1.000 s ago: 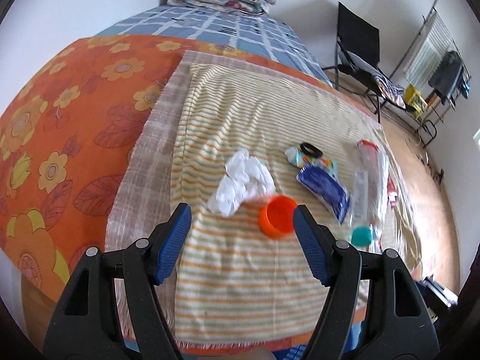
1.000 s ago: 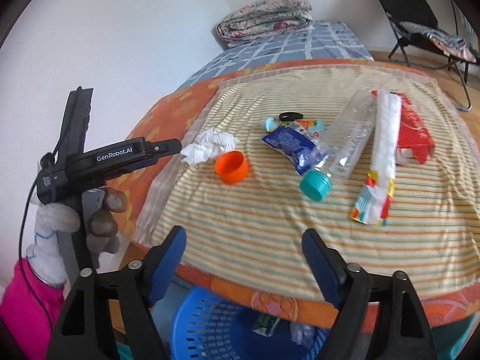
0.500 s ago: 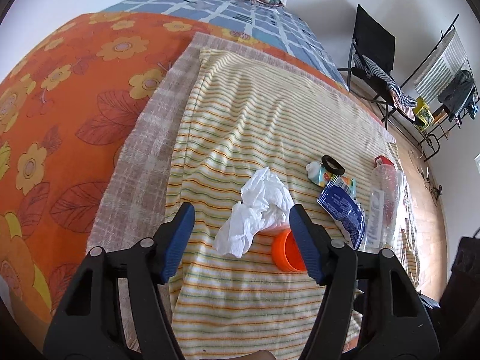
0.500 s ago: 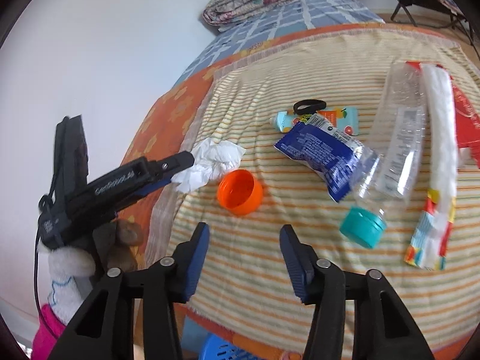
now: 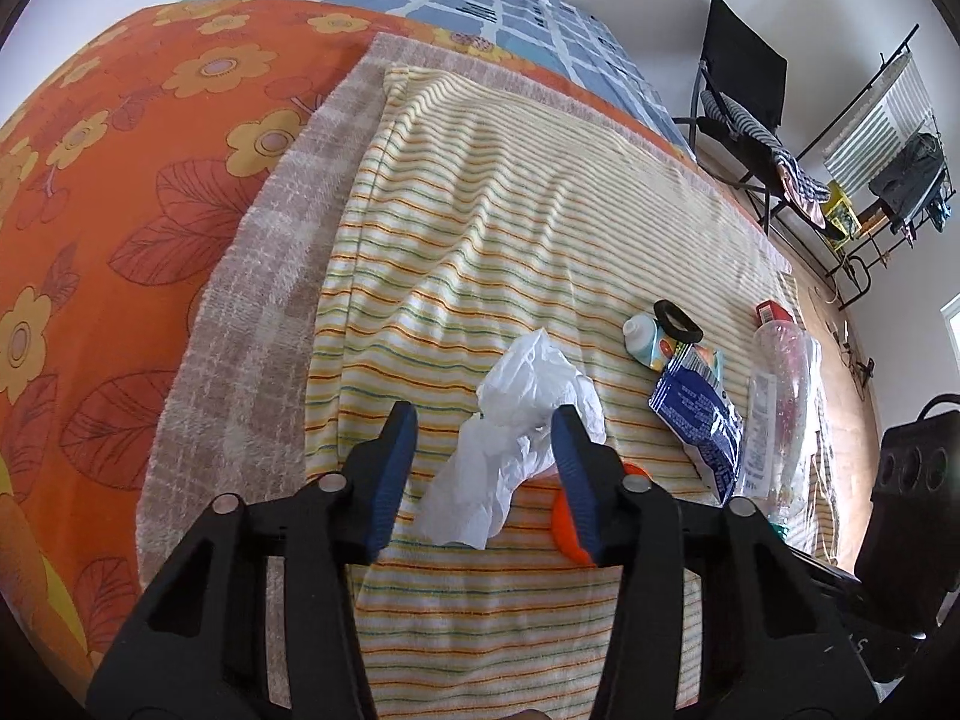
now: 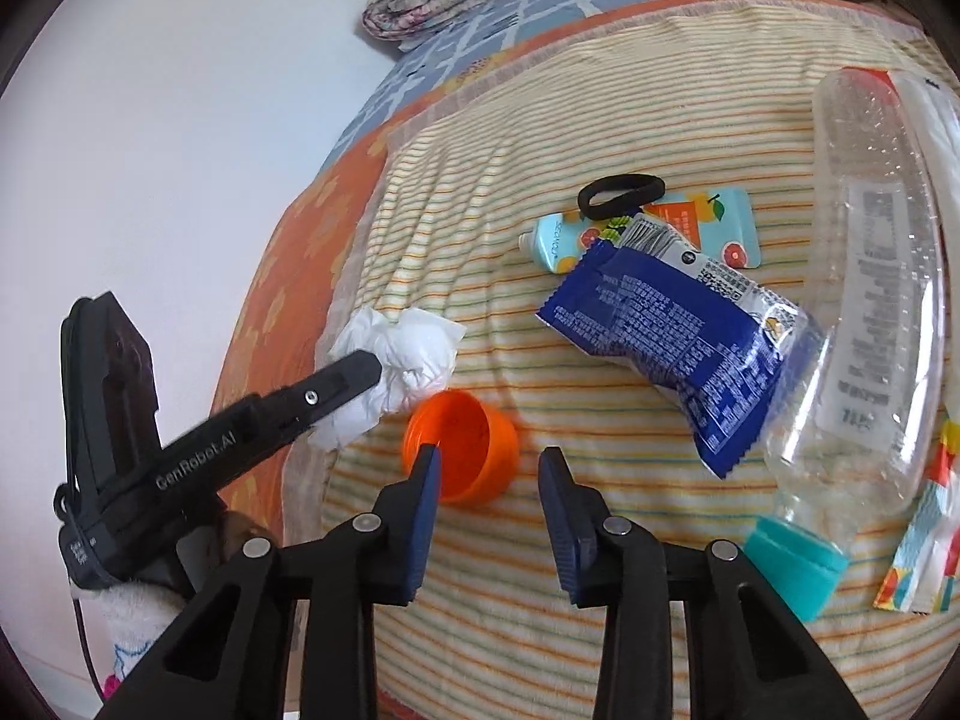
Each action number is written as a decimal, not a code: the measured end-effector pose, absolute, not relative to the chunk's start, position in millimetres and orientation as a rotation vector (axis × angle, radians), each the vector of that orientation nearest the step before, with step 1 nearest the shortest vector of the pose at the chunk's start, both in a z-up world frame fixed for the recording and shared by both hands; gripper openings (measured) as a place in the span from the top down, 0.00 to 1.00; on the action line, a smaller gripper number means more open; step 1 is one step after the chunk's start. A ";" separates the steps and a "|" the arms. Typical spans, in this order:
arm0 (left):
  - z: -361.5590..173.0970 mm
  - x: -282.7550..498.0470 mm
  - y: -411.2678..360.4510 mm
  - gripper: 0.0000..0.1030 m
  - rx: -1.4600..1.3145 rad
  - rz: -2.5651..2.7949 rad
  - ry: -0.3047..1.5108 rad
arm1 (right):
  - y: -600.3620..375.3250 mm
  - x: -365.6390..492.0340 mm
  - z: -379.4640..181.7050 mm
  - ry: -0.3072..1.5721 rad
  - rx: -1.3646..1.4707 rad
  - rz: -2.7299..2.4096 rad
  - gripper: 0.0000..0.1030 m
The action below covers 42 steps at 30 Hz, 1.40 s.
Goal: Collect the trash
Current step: 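Close left tool on the white tissue while right tool grasps the orange cap, then lift the tissue with left tool while right tool carries the cap toward the basket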
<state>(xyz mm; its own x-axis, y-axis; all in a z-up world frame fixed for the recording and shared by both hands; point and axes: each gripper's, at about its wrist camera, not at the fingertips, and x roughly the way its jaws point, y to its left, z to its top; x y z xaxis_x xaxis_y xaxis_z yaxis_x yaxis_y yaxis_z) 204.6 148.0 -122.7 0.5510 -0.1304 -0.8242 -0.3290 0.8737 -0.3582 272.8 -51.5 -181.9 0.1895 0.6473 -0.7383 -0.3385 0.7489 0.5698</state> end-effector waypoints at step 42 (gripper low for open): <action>-102.5 184.8 147.1 0.90 -0.470 0.134 0.942 | -31.6 276.6 -190.5 1.183 0.172 0.659 0.92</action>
